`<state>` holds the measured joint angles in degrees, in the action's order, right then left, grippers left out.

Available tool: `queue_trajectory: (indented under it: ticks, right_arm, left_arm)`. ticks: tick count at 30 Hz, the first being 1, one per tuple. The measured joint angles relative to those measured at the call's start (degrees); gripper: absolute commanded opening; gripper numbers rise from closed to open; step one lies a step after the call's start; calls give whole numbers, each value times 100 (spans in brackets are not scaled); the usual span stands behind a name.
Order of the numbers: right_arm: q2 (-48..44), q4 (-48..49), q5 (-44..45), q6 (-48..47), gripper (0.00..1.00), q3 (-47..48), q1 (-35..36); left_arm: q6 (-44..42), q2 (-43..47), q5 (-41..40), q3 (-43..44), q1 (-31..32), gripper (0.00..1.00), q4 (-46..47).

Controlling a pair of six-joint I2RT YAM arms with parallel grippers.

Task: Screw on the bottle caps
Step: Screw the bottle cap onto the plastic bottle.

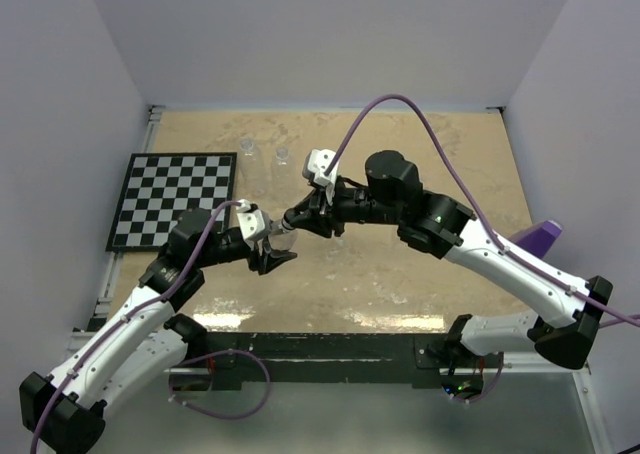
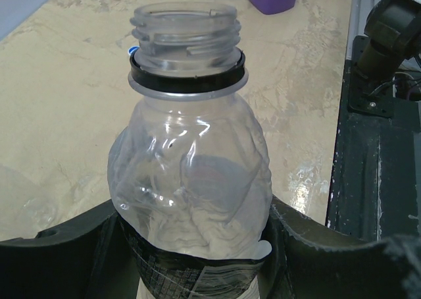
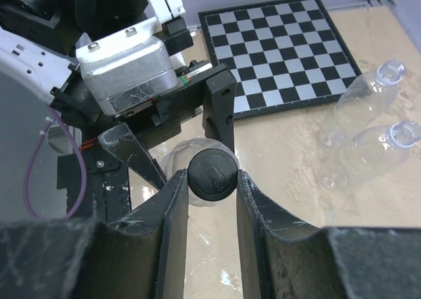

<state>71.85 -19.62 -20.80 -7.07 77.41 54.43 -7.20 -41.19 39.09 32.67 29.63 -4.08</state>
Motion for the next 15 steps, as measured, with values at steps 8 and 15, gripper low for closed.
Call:
queue_trajectory:
  ticks: [8,15]
  right_arm:
    - [96,-61,-157,-90,18,7,0]
    - [96,-120,-208,-160,18,7,0]
  left_arm:
    - [0,2,17,2,0,0,2]
    - [11,37,114,2,0,0,9]
